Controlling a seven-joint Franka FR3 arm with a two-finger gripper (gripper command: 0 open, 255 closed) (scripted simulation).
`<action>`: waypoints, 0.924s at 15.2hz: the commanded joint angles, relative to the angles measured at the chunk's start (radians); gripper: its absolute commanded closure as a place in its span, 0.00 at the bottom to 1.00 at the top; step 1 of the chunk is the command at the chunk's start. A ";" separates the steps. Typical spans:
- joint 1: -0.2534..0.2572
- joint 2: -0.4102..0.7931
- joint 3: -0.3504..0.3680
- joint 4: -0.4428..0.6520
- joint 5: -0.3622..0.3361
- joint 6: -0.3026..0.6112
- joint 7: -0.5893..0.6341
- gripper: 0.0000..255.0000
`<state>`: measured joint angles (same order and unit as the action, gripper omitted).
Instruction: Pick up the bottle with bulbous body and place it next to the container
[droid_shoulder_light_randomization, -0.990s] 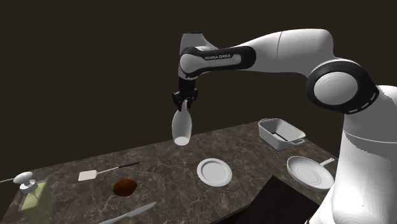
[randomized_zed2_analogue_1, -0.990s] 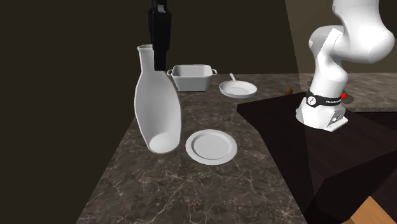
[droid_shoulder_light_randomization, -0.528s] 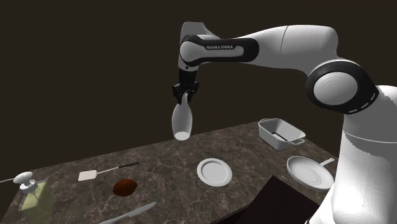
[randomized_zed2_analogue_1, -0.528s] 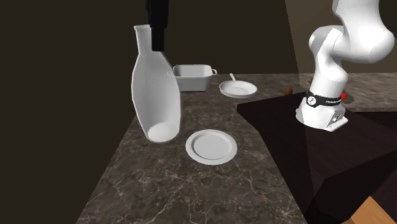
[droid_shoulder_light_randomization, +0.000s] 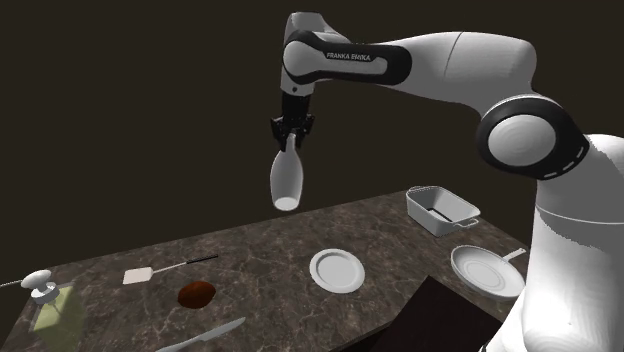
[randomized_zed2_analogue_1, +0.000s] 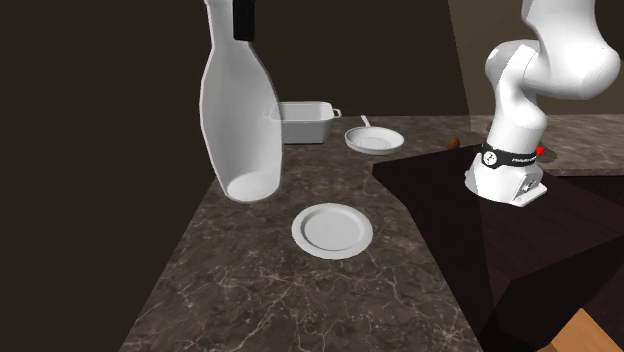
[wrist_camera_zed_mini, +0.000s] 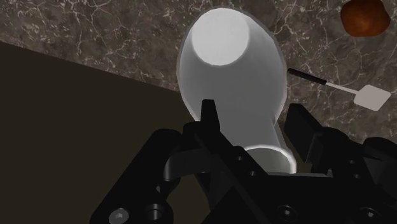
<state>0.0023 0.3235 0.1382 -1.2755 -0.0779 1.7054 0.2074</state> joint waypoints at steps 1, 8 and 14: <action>0.002 0.012 0.000 0.047 -0.002 -0.035 -0.001 1.00; 0.013 0.062 0.000 0.220 -0.009 -0.158 -0.003 1.00; 0.030 0.147 -0.001 0.441 -0.021 -0.295 -0.007 1.00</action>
<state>0.0284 0.4550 0.1372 -0.8745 -0.0965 1.4360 0.2002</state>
